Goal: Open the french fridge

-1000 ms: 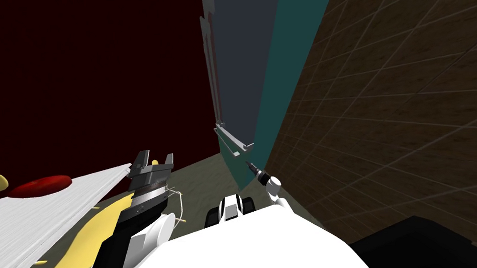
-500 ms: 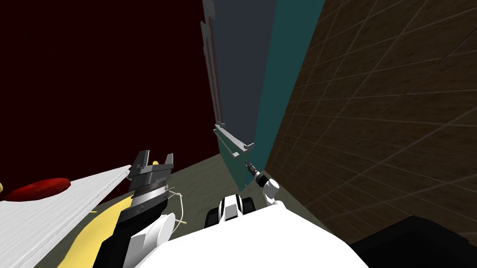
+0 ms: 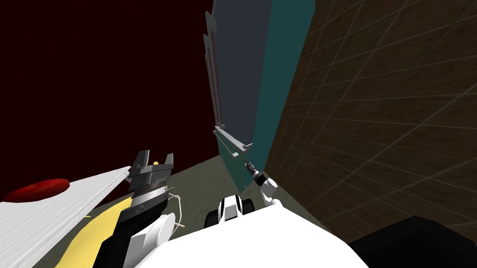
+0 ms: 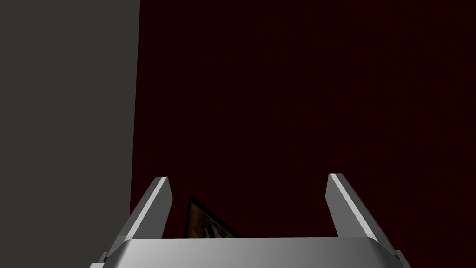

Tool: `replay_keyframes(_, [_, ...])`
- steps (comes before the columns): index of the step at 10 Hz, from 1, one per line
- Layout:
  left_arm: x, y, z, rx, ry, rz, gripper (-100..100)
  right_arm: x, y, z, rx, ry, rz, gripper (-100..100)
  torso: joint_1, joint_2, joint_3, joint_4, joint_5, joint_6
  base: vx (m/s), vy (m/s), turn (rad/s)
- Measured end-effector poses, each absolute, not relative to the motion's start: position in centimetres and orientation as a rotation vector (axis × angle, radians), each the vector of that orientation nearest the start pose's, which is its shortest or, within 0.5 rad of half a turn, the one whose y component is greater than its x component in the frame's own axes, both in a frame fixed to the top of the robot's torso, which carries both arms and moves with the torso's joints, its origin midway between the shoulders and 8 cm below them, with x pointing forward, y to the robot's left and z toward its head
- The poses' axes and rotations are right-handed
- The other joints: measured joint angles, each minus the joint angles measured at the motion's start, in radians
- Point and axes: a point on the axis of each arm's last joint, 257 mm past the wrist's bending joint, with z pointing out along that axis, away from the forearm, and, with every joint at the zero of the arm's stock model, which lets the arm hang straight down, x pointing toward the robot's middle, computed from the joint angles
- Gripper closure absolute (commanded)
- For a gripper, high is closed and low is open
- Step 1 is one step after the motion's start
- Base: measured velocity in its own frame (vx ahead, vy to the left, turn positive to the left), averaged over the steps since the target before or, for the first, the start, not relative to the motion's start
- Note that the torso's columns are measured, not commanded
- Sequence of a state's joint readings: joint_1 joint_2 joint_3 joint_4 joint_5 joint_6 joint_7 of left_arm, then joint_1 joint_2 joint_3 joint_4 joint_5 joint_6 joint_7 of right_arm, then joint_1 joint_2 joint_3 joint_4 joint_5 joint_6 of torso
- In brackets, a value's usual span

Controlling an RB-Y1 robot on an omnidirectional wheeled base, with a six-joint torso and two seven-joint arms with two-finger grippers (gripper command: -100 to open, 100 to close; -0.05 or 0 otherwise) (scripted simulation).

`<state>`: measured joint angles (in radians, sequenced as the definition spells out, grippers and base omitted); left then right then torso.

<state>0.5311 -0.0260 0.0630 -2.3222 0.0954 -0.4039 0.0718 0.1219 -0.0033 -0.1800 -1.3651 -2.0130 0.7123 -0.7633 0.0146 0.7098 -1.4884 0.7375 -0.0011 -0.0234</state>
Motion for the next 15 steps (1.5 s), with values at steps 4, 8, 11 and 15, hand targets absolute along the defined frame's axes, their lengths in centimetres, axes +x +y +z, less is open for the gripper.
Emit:
replay_keyframes(4, [34.14,31.78,1.56,-0.817,0.558,-1.336,0,45.79,-17.67,-30.47,-1.489,0.729,-1.108,-100,-0.003,-0.004,-0.002,0.002,-0.001,0.0,0.002,0.007,-0.01])
replay_keyframes(8, [34.15,31.77,1.56,-0.817,0.558,-1.336,0,46.12,-17.55,-30.41,-1.475,0.747,-1.105,-100,-0.005,0.002,0.0,-0.002,-0.001,0.006,-0.016,-0.02,-0.029])
replay_keyframes(11, [34.15,31.77,1.56,-0.817,0.558,-1.336,0,45.95,-18.04,-30.7,-1.482,0.757,-1.11,100,-0.007,0.028,0.013,0.003,0.002,0.019,-0.06,0.073,-0.024])
replay_keyframes(15, [34.15,31.76,1.56,-0.817,0.557,-1.337,0,46.44,-17.7,-30.01,-1.472,0.754,-1.119,100,-0.01,0.029,0.013,0.004,0.003,0.02,-0.086,0.151,-0.001])
